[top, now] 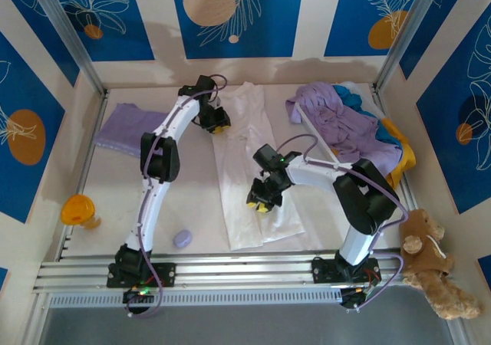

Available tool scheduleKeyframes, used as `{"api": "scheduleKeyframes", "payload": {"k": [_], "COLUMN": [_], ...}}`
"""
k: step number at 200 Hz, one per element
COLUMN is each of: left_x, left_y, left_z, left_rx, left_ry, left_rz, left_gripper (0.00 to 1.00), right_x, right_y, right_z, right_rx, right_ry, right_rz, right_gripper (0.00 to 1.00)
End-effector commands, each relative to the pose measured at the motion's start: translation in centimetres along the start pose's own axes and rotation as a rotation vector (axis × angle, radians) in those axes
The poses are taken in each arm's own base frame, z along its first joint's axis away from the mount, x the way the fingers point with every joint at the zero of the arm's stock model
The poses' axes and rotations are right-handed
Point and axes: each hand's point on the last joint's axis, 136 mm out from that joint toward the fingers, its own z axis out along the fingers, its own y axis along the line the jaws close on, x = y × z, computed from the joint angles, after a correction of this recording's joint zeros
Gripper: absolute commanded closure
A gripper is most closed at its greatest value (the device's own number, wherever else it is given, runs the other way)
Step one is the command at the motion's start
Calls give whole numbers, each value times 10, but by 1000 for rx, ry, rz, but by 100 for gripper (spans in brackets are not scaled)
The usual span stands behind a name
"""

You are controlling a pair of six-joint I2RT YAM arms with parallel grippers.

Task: Fold and stack the t-shirts

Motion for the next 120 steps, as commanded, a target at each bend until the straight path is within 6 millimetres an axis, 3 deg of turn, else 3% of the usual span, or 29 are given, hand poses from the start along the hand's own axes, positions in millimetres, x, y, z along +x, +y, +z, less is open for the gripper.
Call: {"api": "scheduleKeyframes", "payload": {"k": [1, 20, 48, 120], "left_x": [-6, 1, 17, 55], "left_y": [-36, -36, -35, -15], "left_z": [-67, -85, -88, -39], "left_rx": [81, 67, 67, 33], "left_ry": [-95, -120, -77, 1], "left_rz": [23, 39, 30, -16], "left_gripper": [66, 65, 65, 67], "right_x": [6, 9, 12, 21], "right_y": [-6, -19, -36, -51], "right_z": [-18, -16, -11, 7], "right_rx": [25, 51, 86, 81], "right_ry": [-35, -41, -35, 23], "right_rz": [24, 52, 88, 162], "right_gripper": [68, 68, 68, 69]}}
